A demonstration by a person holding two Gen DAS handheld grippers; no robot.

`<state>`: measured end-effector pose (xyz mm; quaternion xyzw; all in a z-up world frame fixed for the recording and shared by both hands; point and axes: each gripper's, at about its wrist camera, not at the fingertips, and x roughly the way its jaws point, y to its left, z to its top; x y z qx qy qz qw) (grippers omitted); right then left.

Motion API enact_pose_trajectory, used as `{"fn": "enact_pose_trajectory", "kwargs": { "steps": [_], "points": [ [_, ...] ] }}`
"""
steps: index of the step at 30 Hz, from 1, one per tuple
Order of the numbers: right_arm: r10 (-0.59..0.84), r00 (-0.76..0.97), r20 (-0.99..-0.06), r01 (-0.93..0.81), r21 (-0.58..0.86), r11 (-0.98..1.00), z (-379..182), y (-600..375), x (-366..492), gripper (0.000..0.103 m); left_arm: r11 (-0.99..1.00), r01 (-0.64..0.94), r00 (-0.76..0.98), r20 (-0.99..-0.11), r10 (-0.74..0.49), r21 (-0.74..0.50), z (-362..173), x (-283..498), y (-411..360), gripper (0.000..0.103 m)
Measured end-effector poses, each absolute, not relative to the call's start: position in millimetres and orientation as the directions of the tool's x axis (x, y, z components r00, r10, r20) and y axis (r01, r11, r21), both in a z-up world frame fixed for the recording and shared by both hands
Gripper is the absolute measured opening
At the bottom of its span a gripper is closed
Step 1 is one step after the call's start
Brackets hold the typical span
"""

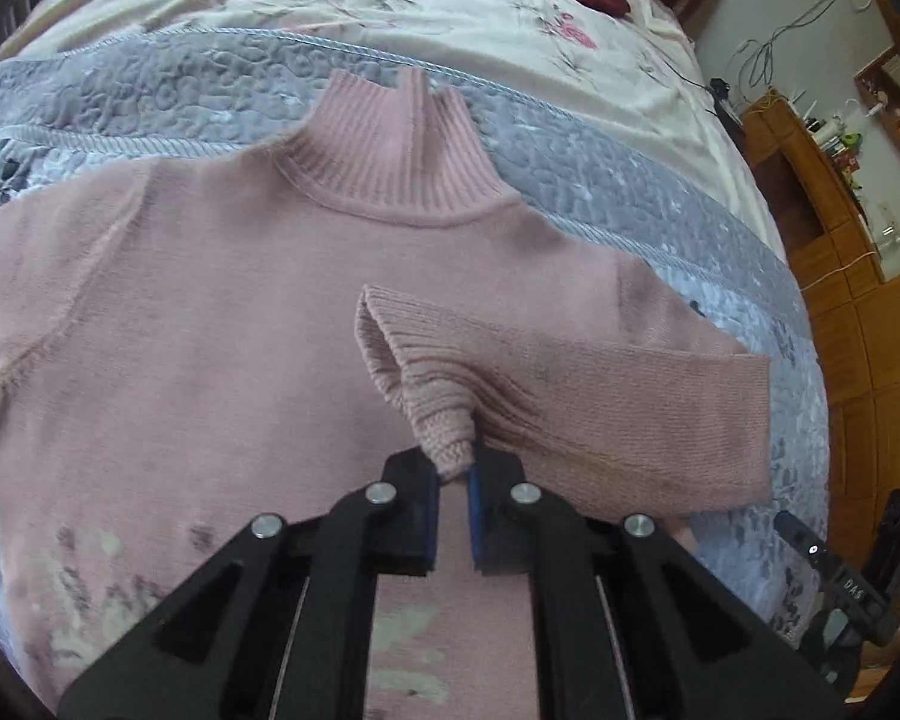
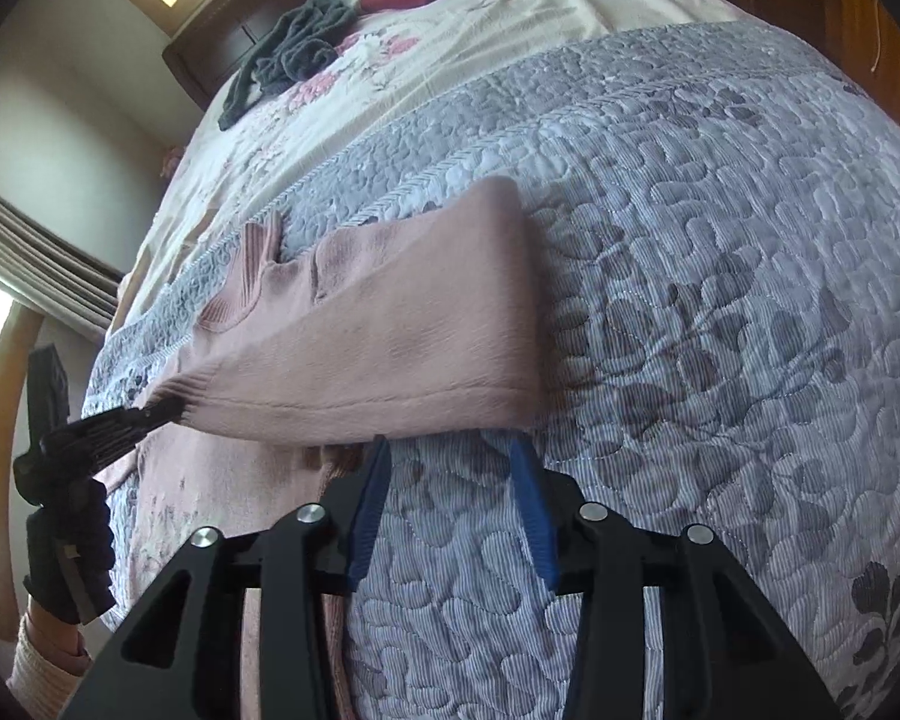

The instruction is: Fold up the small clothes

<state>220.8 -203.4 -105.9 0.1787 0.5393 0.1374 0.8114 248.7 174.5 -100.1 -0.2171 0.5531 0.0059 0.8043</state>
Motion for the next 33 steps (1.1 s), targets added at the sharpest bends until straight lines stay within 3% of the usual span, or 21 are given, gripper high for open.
{"fn": "enact_pose_trajectory", "kwargs": {
  "steps": [15,18,19,21,25,29,33],
  "points": [
    [0.517,0.283,-0.808,-0.023,0.533,0.846,-137.3,-149.4,277.1,0.048,0.859,-0.459,0.425,-0.905,-0.012,-0.227,-93.0,235.3,311.5,0.006],
    [0.528,0.256,-0.81,-0.039,0.537,0.843,-143.9,-135.3,280.6,0.048,0.849,-0.477,0.398,-0.917,-0.02,-0.226,-104.8,235.4,330.0,0.006],
    [0.524,0.247,-0.815,-0.042,0.531,0.846,-146.2,-130.8,281.8,0.047,0.85,-0.476,0.386,-0.922,-0.027,-0.225,-110.8,236.0,332.6,0.006],
    [0.5,0.229,-0.835,-0.039,0.506,0.862,-153.2,-124.6,283.2,0.03,0.861,-0.464,0.354,-0.935,-0.037,-0.21,-124.9,236.9,332.4,0.006],
    [0.463,0.223,-0.858,-0.022,0.47,0.882,-164.6,-122.9,281.2,0.026,0.857,-0.478,0.305,-0.951,-0.043,-0.192,-150.6,234.8,337.1,0.009],
    [0.466,0.222,-0.856,-0.014,0.475,0.88,-167.8,-125.0,279.7,0.026,0.832,-0.492,0.327,-0.94,-0.096,-0.256,-154.8,227.2,351.5,0.016],
    [0.4,0.263,-0.878,-0.051,0.402,0.914,-140.7,-117.2,275.1,0.038,0.818,-0.524,0.381,-0.924,-0.023,-0.236,-122.3,211.5,370.9,0.021]
  ]
}}
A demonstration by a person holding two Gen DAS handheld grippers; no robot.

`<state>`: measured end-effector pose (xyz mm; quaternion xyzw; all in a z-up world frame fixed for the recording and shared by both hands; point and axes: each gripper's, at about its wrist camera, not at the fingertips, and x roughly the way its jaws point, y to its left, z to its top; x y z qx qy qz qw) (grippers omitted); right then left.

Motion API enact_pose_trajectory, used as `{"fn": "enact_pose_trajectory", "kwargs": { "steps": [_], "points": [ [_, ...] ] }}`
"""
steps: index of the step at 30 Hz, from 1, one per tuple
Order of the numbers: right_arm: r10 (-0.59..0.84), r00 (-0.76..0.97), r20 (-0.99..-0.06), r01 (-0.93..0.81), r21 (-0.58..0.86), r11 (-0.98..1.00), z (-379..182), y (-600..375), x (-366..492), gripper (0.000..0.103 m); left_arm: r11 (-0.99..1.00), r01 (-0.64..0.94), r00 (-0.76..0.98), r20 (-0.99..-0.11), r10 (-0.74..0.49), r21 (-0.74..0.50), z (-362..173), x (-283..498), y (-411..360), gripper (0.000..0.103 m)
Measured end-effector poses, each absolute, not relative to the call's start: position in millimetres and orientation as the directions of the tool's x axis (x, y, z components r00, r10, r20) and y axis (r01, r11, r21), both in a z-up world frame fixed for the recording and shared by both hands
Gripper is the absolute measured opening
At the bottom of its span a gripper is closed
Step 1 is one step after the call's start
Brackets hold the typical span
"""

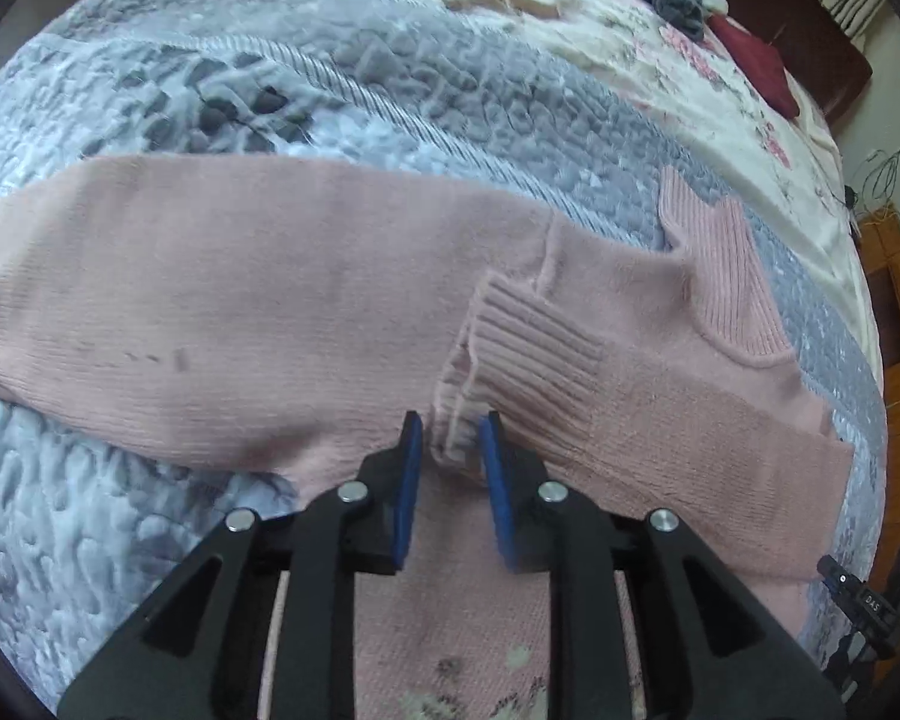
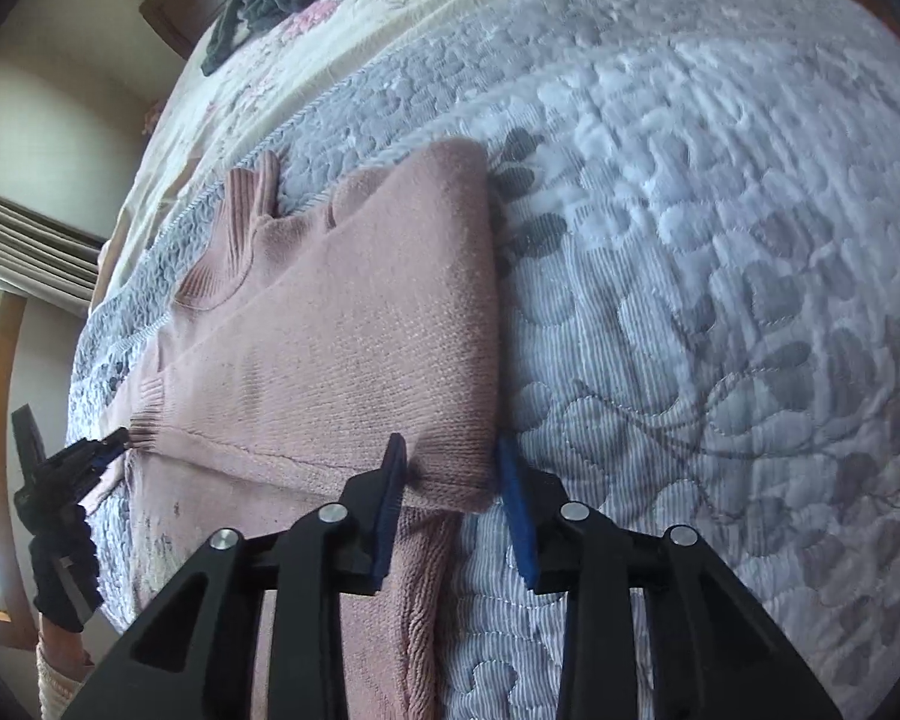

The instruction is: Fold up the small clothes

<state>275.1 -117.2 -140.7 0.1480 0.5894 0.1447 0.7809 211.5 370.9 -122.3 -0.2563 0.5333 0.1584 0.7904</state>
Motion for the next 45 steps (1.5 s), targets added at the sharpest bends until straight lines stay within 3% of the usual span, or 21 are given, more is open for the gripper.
{"fn": "enact_pose_trajectory", "kwargs": {
  "steps": [5,8,14,16,23,25,26,31,38,45],
  "points": [
    [0.434,0.314,-0.844,-0.162,0.403,0.901,-100.9,-81.3,272.2,0.046,0.826,-0.483,0.455,-0.889,-0.045,-0.289,-91.0,213.1,367.3,0.025],
    [0.435,0.268,-0.86,-0.2,0.393,0.898,-111.9,-51.4,276.0,0.046,0.843,-0.432,0.453,-0.886,-0.104,-0.32,-97.3,228.0,345.5,0.025],
    [0.391,0.181,-0.902,-0.163,0.365,0.917,-159.8,-29.9,280.3,0.046,0.873,-0.425,0.337,-0.937,-0.092,-0.239,-150.3,248.2,329.8,0.025],
    [0.401,0.185,-0.897,-0.158,0.375,0.913,-164.9,-30.7,280.2,0.047,0.864,-0.429,0.341,-0.933,-0.116,-0.264,-164.6,247.0,336.8,0.024],
    [0.363,0.184,-0.913,-0.171,0.334,0.927,-154.4,-21.5,277.6,0.052,0.852,-0.426,0.344,-0.925,-0.158,-0.304,-157.8,243.7,346.4,0.024],
    [0.381,0.195,-0.904,-0.185,0.347,0.919,-141.3,-17.4,272.3,0.055,0.841,-0.437,0.37,-0.916,-0.154,-0.318,-143.3,232.4,354.5,0.03],
    [0.395,0.197,-0.897,-0.203,0.357,0.912,-134.7,-12.5,268.1,0.057,0.837,-0.438,0.391,-0.908,-0.152,-0.329,-135.3,223.0,361.1,0.038],
    [0.434,0.18,-0.882,-0.304,0.37,0.878,-116.8,22.3,245.2,0.067,0.804,-0.504,0.432,-0.898,-0.081,-0.315,-111.0,157.6,418.0,0.045],
    [0.445,0.107,-0.889,-0.36,0.383,0.851,-141.1,64.3,225.7,0.067,0.64,-0.718,0.411,-0.909,0.072,-0.274,-106.1,44.3,547.6,0.046],
    [0.413,0.091,-0.906,-0.369,0.354,0.859,-168.7,79.3,221.4,0.068,0.379,-0.821,0.5,-0.859,0.112,-0.428,-118.2,-20.1,655.7,0.041]
  ]
}}
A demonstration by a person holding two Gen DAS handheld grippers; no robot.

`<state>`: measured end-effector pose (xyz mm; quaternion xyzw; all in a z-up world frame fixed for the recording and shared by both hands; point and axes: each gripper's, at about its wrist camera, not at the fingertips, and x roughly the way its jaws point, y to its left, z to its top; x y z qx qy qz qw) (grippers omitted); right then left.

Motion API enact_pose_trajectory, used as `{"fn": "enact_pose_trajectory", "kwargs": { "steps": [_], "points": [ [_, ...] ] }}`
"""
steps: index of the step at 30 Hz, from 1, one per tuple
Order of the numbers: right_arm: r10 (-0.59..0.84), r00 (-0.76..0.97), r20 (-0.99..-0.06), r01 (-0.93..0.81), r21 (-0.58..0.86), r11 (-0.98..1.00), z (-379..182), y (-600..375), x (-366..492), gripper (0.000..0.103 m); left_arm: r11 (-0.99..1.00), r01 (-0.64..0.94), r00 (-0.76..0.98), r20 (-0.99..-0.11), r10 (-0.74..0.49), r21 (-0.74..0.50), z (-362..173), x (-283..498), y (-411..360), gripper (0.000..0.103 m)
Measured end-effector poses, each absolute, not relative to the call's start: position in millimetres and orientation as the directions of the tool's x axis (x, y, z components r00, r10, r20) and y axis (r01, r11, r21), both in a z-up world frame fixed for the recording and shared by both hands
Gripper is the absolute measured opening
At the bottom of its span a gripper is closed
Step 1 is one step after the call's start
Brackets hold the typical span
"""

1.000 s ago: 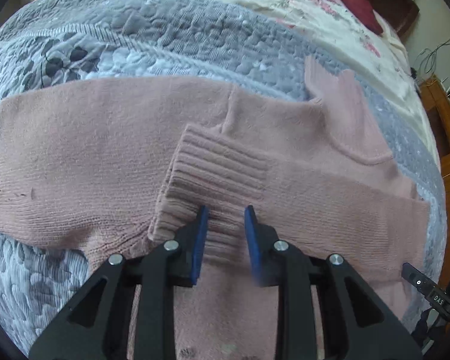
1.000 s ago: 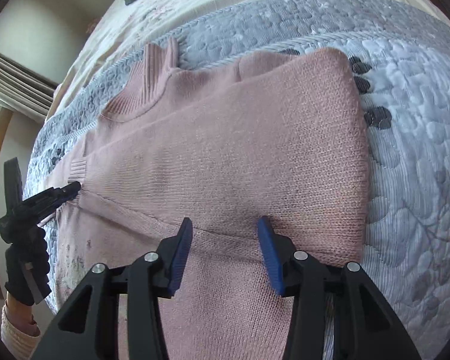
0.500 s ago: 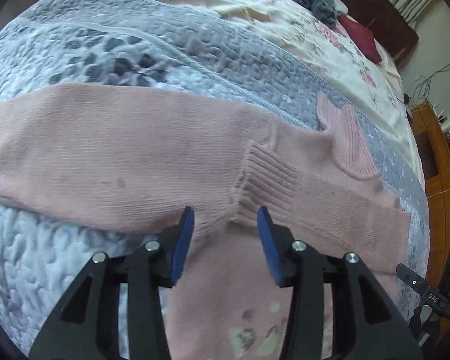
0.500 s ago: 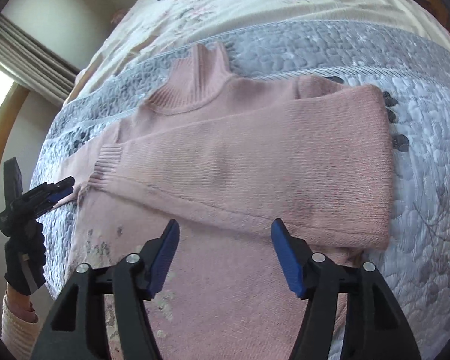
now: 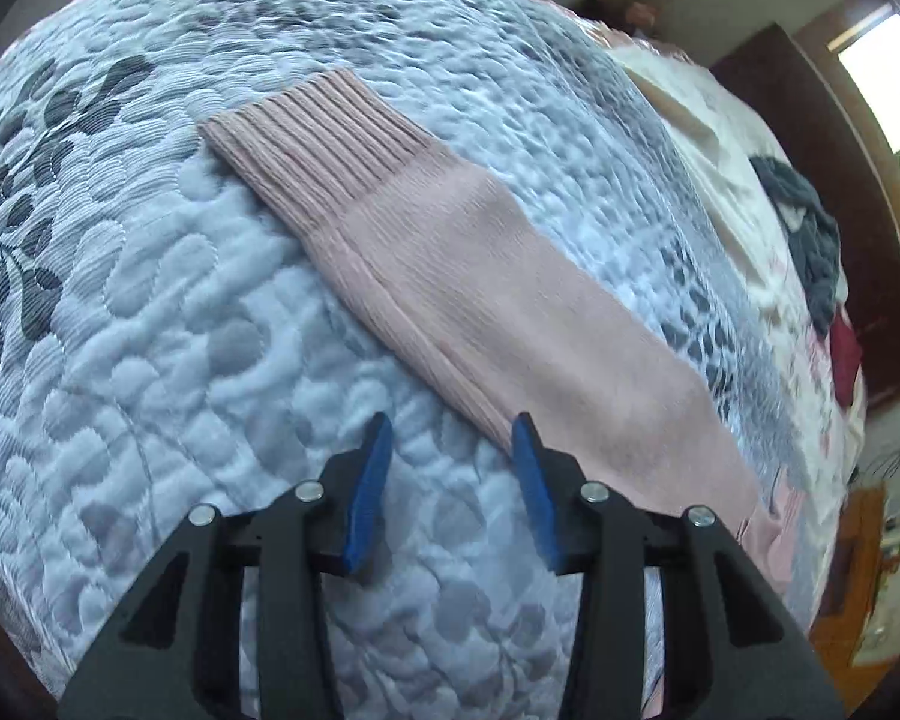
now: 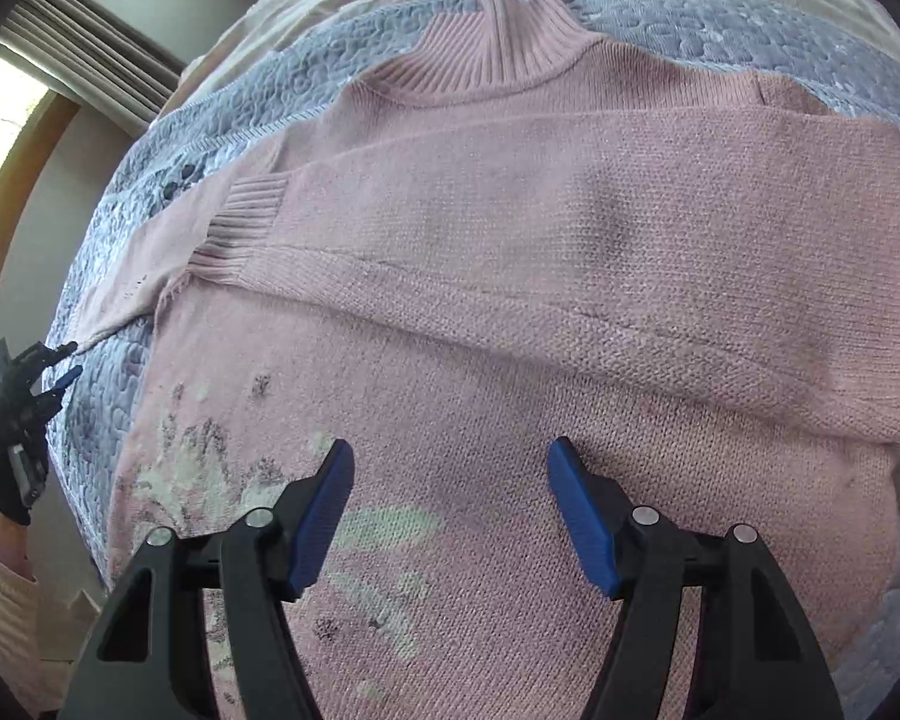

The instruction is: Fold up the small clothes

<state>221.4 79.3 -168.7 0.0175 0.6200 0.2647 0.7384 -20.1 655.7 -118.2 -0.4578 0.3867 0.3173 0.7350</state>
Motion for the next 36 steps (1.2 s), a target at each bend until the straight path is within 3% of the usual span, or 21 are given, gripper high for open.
{"fn": "enact_pose_trajectory", "kwargs": {
  "steps": [9,13,17,24,29,36],
  "points": [
    [0.433,0.087,-0.897,-0.36,0.377,0.853,-173.8,74.2,223.8,0.067,0.252,-0.8,0.592,-0.785,0.181,-0.545,-130.7,-14.8,701.9,0.04],
    [0.428,0.091,-0.899,-0.361,0.371,0.856,-174.7,74.0,223.6,0.067,0.276,-0.82,0.56,-0.802,0.207,-0.502,-128.9,-5.4,707.3,0.032],
    [0.428,0.099,-0.898,-0.364,0.368,0.855,-173.9,72.8,221.3,0.067,0.281,-0.831,0.543,-0.81,0.222,-0.48,-126.3,-1.7,707.1,0.015],
    [0.433,0.102,-0.896,-0.355,0.374,0.857,-168.9,68.3,216.9,0.067,0.339,-0.802,0.581,-0.774,0.25,-0.492,-105.4,1.2,684.2,0.009],
    [0.436,0.106,-0.894,-0.353,0.376,0.857,-164.9,63.0,213.2,0.067,0.477,-0.711,0.663,-0.719,0.209,-0.517,-76.9,24.9,639.6,0.008],
    [0.44,0.111,-0.891,-0.348,0.38,0.857,-162.4,55.6,210.6,0.067,0.592,-0.554,0.756,-0.652,0.061,-0.586,-56.4,73.0,553.7,0.008]
  ]
}}
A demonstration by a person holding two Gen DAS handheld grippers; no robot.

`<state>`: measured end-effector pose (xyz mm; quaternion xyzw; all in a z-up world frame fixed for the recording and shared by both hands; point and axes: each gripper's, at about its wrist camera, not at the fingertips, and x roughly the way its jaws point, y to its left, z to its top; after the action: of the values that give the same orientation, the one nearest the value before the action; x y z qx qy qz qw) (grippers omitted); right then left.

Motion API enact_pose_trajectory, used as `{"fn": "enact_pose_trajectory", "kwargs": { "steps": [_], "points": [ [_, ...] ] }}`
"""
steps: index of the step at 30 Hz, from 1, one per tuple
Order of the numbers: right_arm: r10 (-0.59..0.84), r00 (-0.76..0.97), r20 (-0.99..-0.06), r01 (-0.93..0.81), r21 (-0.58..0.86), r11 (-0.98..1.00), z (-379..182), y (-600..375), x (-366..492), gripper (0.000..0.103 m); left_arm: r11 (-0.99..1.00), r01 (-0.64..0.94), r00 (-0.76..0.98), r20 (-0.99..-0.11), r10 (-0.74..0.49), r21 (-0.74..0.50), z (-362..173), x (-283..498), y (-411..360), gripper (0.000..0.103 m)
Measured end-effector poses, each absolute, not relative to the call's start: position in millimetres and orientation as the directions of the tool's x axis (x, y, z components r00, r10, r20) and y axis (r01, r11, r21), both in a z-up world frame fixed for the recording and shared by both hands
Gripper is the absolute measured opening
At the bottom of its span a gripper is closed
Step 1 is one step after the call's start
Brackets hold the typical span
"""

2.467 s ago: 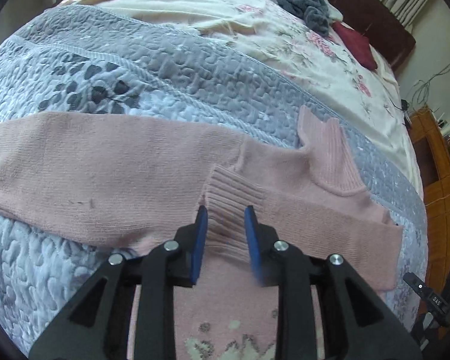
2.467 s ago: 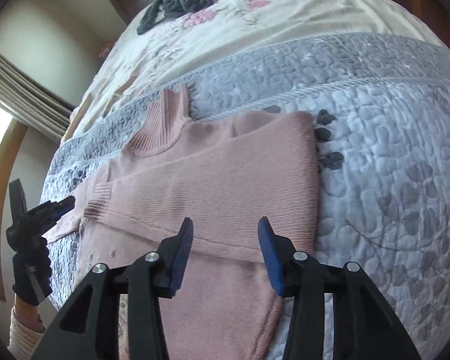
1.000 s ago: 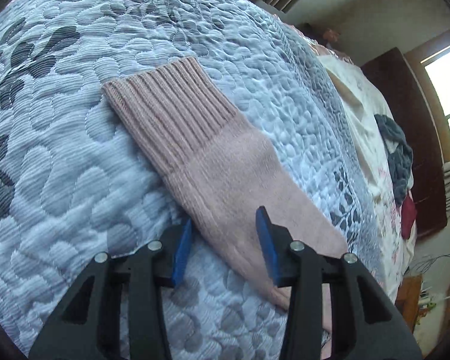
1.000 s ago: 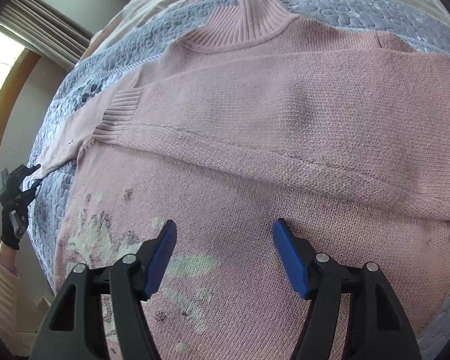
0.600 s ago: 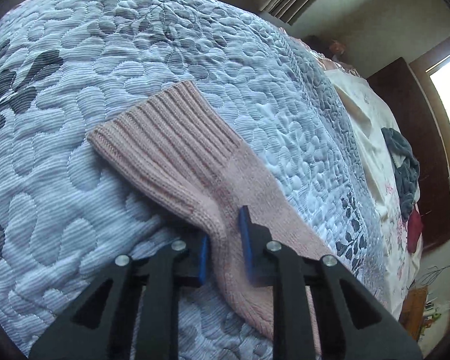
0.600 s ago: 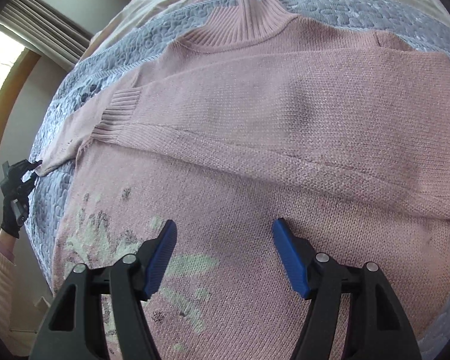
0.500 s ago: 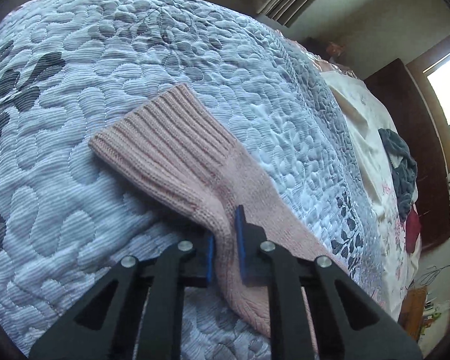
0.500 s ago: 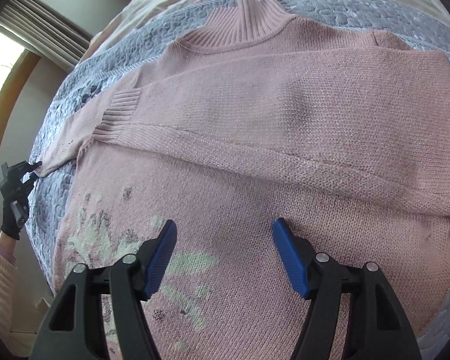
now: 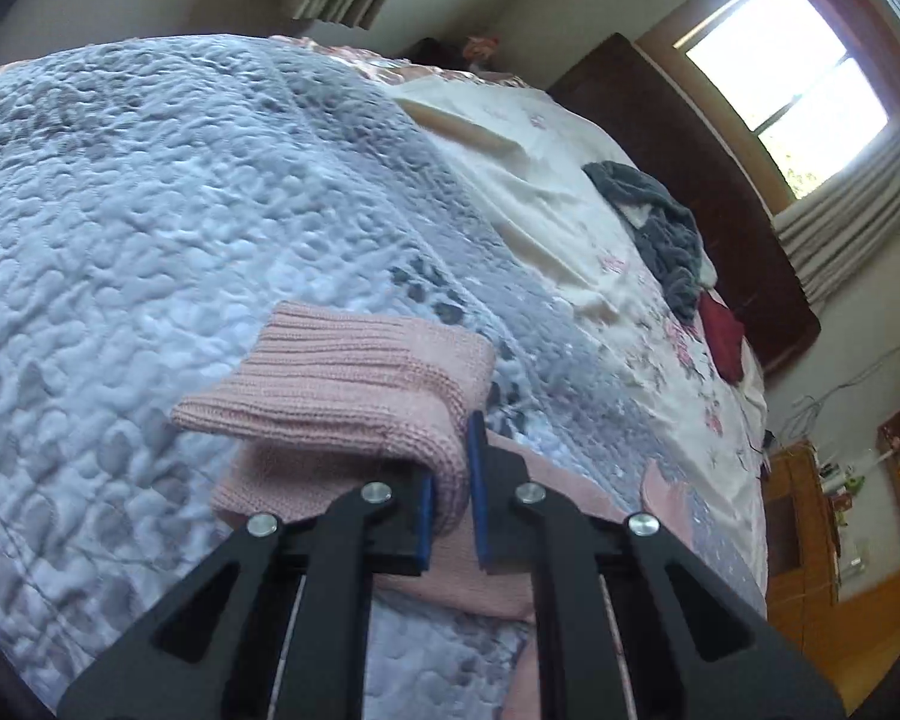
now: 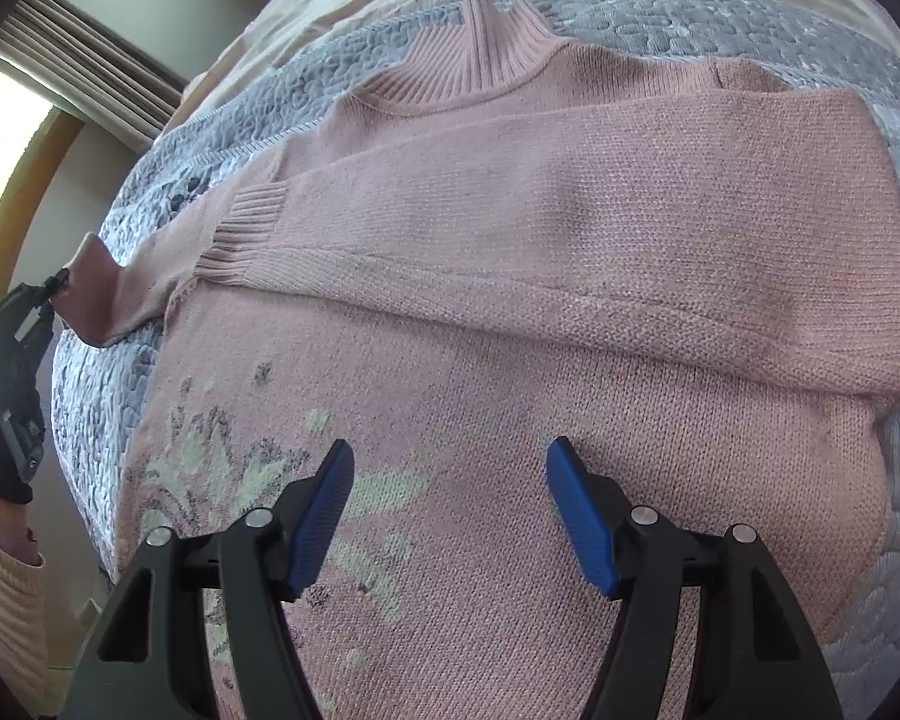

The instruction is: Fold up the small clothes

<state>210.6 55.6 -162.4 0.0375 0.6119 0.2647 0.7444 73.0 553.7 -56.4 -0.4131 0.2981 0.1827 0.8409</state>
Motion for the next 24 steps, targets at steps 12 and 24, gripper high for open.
{"fn": "enact_pose_trajectory", "kwargs": {
  "steps": [12,24],
  "points": [
    [0.456,0.103,-0.884,-0.34,0.399,0.851,-166.5,51.8,212.5,0.067,0.661,-0.442,0.712,-0.685,-0.153,-0.606,-98.9,150.0,445.1,0.008],
    [0.427,0.089,-0.9,-0.345,0.374,0.861,-166.5,60.1,218.7,0.067,0.667,-0.477,0.607,-0.764,-0.222,-0.573,-150.5,139.7,434.0,0.009]
  ]
}}
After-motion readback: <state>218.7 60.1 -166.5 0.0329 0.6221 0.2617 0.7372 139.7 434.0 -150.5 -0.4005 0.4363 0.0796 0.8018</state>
